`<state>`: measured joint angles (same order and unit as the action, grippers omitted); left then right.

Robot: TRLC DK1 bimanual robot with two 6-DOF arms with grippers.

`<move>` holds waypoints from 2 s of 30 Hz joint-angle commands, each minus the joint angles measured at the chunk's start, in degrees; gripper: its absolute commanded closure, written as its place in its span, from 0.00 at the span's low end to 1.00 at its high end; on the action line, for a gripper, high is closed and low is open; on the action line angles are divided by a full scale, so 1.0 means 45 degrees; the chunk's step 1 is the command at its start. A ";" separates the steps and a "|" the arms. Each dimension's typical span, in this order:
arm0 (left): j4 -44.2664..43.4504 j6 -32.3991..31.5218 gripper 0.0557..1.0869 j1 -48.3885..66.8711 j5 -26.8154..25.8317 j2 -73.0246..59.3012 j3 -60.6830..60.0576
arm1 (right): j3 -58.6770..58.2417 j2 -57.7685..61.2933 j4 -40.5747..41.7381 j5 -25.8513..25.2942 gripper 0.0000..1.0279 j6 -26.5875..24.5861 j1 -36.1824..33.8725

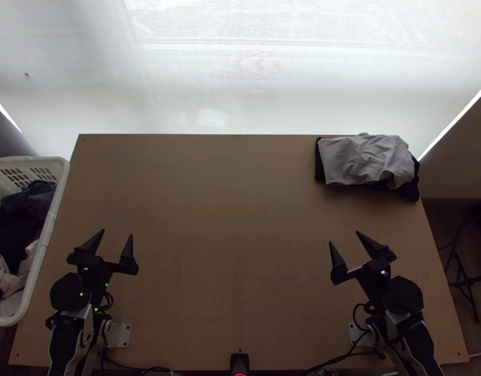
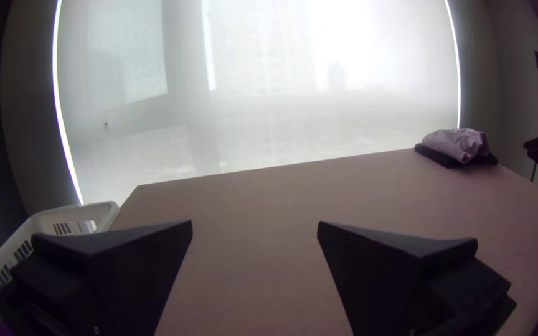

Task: Fold the t-shirt

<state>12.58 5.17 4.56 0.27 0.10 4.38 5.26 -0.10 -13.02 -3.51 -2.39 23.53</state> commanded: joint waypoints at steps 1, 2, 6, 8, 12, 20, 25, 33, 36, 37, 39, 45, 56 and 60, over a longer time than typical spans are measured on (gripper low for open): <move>-0.0002 0.0004 0.05 0.0003 -0.0002 -0.0002 0.0003 | 0.0004 0.0002 0.0002 -0.0002 0.04 0.0005 0.0006; -0.0002 0.0004 0.05 0.0003 -0.0002 -0.0002 0.0003 | 0.0004 0.0002 0.0002 -0.0002 0.04 0.0005 0.0006; -0.0002 0.0004 0.05 0.0003 -0.0002 -0.0002 0.0003 | 0.0004 0.0002 0.0002 -0.0002 0.04 0.0005 0.0006; -0.0002 0.0004 0.05 0.0003 -0.0002 -0.0002 0.0003 | 0.0004 0.0002 0.0002 -0.0002 0.04 0.0005 0.0006; -0.0002 0.0004 0.05 0.0003 -0.0002 -0.0002 0.0003 | 0.0004 0.0002 0.0002 -0.0002 0.04 0.0005 0.0006; -0.0002 0.0004 0.05 0.0003 -0.0002 -0.0002 0.0003 | 0.0004 0.0002 0.0002 -0.0002 0.04 0.0005 0.0006; -0.0002 -0.0055 0.05 0.0296 -0.0022 -0.0002 0.0003 | 0.0004 0.0002 0.0002 -0.0002 0.04 0.0005 0.0006; -0.0002 -0.0055 0.05 0.0472 -0.0022 -0.0002 0.0003 | 0.0023 -0.0017 -0.0057 0.0741 0.04 0.1606 0.0260; -0.0061 -0.0485 0.05 0.0628 -0.0041 -0.0002 0.0003 | 0.0023 -0.0017 -0.0018 0.0780 0.04 0.4067 0.0181; -0.0041 -0.0582 0.05 0.0706 -0.0022 -0.0002 0.0003 | 0.0023 -0.0017 -0.0018 0.0780 0.04 0.4282 0.0181; -0.0295 -0.0446 0.05 0.0765 -0.0022 -0.0002 0.0022 | 0.0043 -0.0017 0.0178 0.0780 0.04 0.4184 0.0240; -0.0979 -0.0367 0.05 0.0550 0.0115 -0.0159 0.1175 | 0.0512 0.0022 0.1486 0.0682 0.04 0.3891 -0.1772; 0.3123 -0.2242 0.05 -0.1696 0.0349 -0.9827 1.0393 | 0.9613 0.9534 -0.2889 0.0487 0.04 0.3344 -0.4233; 0.5955 -0.4703 0.05 -0.4001 0.0369 -1.2580 1.4026 | 1.3461 1.2307 -0.5194 0.0545 0.04 0.4497 -0.4662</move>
<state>23.42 -4.25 -1.45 1.74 -35.27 42.68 39.09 32.69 -21.02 -1.23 13.19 7.33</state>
